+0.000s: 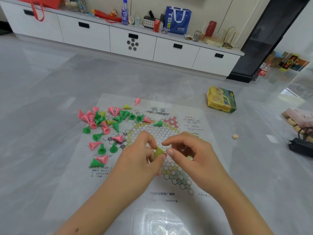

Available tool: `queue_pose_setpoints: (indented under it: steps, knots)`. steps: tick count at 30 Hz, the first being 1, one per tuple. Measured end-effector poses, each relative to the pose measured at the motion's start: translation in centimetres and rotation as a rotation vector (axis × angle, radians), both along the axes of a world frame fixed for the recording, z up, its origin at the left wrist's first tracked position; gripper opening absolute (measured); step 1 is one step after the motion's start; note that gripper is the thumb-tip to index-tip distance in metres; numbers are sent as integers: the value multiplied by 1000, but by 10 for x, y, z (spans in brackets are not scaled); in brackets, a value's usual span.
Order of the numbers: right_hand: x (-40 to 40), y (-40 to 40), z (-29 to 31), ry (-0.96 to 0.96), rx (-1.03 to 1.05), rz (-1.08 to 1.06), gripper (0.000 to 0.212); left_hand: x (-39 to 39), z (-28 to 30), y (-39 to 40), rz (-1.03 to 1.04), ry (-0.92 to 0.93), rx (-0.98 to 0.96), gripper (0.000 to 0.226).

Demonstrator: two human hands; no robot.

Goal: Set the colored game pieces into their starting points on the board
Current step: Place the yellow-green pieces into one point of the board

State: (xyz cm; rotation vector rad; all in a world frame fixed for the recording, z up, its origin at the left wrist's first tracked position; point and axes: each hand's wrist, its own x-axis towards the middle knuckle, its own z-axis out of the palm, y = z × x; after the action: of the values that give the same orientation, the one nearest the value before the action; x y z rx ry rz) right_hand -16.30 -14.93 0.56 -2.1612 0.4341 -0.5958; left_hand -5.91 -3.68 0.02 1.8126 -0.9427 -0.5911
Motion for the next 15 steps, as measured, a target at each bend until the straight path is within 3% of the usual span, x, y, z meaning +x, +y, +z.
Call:
queue_pose_setpoints:
  steps: [3, 6, 12, 15]
  knots:
    - [-1, 0, 1, -31, -80, 72, 18, 4, 2, 0, 50, 163, 9, 11]
    - [0, 3, -2, -26, -93, 120, 20, 6, 2, 0, -5, 191, 54, 19]
    - [3, 4, -3, -1, -162, 104, 19, 6, -6, 0, -28, 97, 83, 20]
    - [4, 6, -4, 12, -208, 107, 16, 7, -6, 3, -59, -41, 105, 17]
